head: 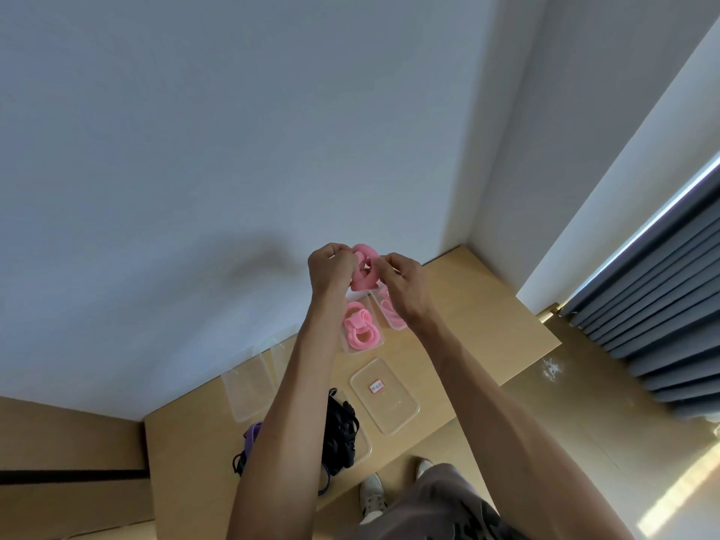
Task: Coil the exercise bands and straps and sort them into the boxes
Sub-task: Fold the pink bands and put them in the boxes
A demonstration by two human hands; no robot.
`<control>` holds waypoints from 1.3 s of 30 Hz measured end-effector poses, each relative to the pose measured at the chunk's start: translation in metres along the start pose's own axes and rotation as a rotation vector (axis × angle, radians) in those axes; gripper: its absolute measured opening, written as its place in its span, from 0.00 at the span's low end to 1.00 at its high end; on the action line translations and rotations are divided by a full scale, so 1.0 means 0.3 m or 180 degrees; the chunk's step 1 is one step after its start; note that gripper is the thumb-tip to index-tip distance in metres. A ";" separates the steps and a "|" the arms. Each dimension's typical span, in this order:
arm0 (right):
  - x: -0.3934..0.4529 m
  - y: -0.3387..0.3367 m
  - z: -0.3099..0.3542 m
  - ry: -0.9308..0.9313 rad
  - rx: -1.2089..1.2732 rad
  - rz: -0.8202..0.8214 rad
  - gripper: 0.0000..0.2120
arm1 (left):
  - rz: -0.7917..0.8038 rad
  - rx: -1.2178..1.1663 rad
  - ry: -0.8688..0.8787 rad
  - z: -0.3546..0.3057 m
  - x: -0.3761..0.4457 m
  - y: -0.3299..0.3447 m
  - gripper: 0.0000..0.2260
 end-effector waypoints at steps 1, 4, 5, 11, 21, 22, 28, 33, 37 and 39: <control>-0.004 0.003 -0.007 -0.0015 -0.0024 0.0020 0.14 | -0.0119 -0.0031 -0.0090 -0.004 -0.003 0.002 0.10; -0.014 0.013 -0.024 0.0052 0.0096 0.0081 0.16 | -0.0444 -0.0025 -0.0009 -0.018 -0.014 0.019 0.08; -0.016 0.015 -0.029 0.0100 0.0150 0.0096 0.16 | -0.0532 -0.0017 0.0086 -0.023 -0.016 0.026 0.08; -0.023 0.011 -0.045 0.0409 0.0751 0.0325 0.18 | -0.0569 0.0588 0.1035 -0.069 -0.032 0.052 0.05; -0.010 0.004 -0.042 0.0545 0.1340 0.0332 0.14 | -0.0660 0.0094 0.0117 -0.119 0.033 0.042 0.15; -0.010 0.011 -0.043 0.0545 0.1362 0.0340 0.14 | -0.0658 0.0196 0.0239 -0.123 0.030 0.045 0.14; -0.005 -0.021 -0.096 0.0662 0.1392 0.0145 0.13 | -0.0847 0.0072 0.0946 -0.206 0.031 0.015 0.11; 0.013 -0.009 -0.185 0.1118 0.0083 0.0595 0.09 | 0.0411 0.0145 0.0926 -0.269 0.040 0.027 0.12; 0.006 0.002 -0.143 0.1219 -0.0262 -0.0002 0.23 | 0.1064 0.0684 0.1156 -0.229 0.018 0.069 0.10; 0.005 -0.038 -0.077 0.0731 0.0441 -0.0247 0.32 | 0.1230 0.0802 0.1231 -0.200 0.019 0.071 0.11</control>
Point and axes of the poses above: each hand's wrist, its own x-axis towards the middle knuckle, its own y-axis out of the palm, z = x × y, the point moved 2 cm from there along x, towards the middle knuckle, and after that the axes turned 12 degrees about y, right-handed, at the moved point
